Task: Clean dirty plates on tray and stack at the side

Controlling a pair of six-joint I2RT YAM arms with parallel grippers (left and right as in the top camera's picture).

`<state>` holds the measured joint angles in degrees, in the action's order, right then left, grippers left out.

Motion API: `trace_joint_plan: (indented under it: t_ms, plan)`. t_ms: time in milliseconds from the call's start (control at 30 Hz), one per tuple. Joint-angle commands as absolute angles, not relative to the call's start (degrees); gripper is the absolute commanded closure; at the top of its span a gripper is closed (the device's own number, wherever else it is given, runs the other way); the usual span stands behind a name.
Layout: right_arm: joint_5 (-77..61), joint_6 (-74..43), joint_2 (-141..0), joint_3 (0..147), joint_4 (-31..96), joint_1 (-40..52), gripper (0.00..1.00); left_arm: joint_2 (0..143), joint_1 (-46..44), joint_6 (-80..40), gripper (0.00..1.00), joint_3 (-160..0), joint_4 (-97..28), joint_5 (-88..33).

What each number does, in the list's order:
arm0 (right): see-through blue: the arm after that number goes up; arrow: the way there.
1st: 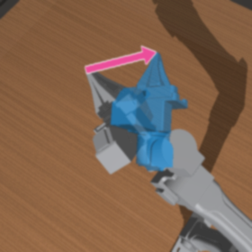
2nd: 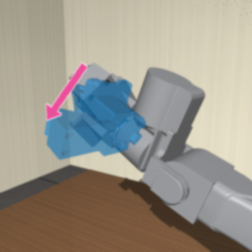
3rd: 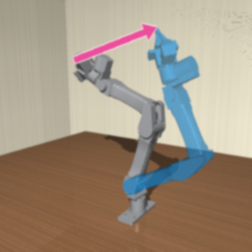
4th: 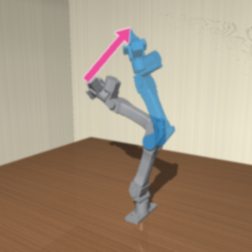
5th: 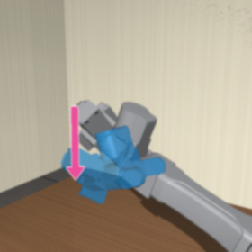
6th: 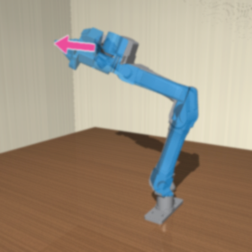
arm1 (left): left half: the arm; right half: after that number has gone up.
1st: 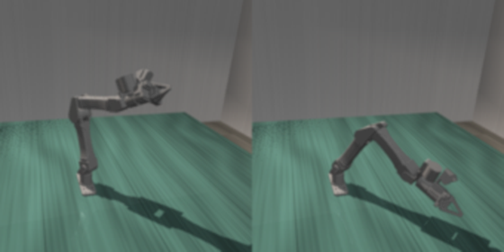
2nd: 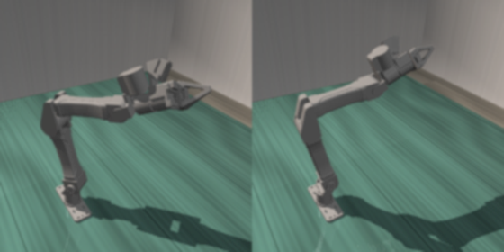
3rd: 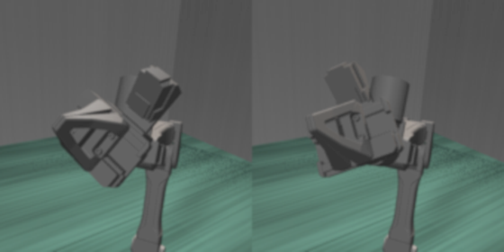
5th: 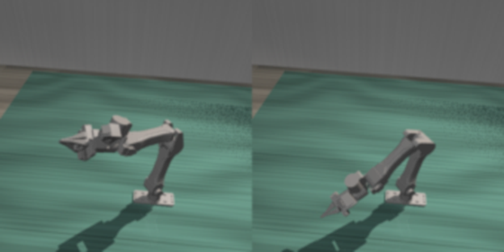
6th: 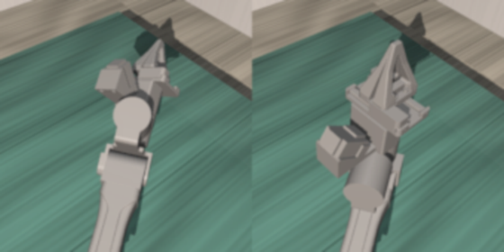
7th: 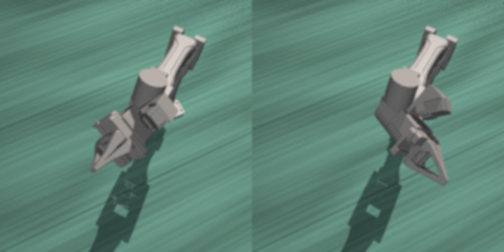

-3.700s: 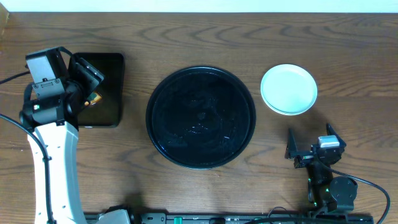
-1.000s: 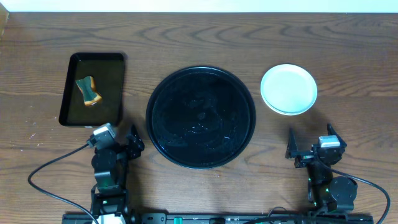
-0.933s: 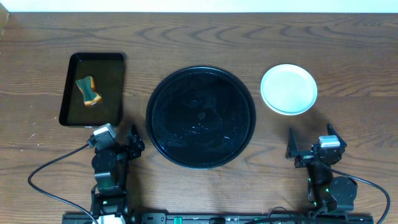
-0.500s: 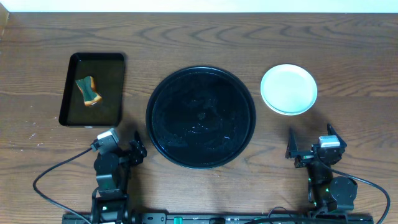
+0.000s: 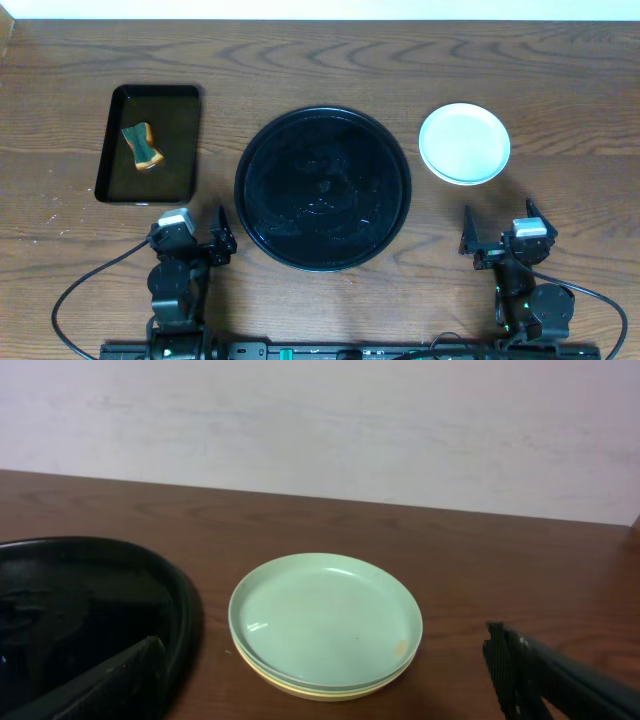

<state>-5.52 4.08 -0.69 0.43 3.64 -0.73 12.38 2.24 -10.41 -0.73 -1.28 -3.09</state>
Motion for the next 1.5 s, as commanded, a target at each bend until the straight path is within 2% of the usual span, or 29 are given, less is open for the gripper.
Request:
trace_joint_plan:
  t_ms: [0, 267, 1467]
  plan:
    - [-5.17, 4.80, -0.32, 0.34, 3.90, -1.19, 0.01, 9.02, 1.19, -7.09, 0.21, -0.27, -4.03, -3.25]
    - [-5.17, 4.80, -0.32, 0.34, 3.90, -1.19, 0.01, 0.03, 1.19, -7.11, 0.21, -0.27, -4.01, -3.25]
    - [-5.17, 4.80, -0.34, 0.34, 3.90, -1.19, 0.01, 0.23, 1.19, -7.11, 0.22, -0.25, -4.05, -1.96]
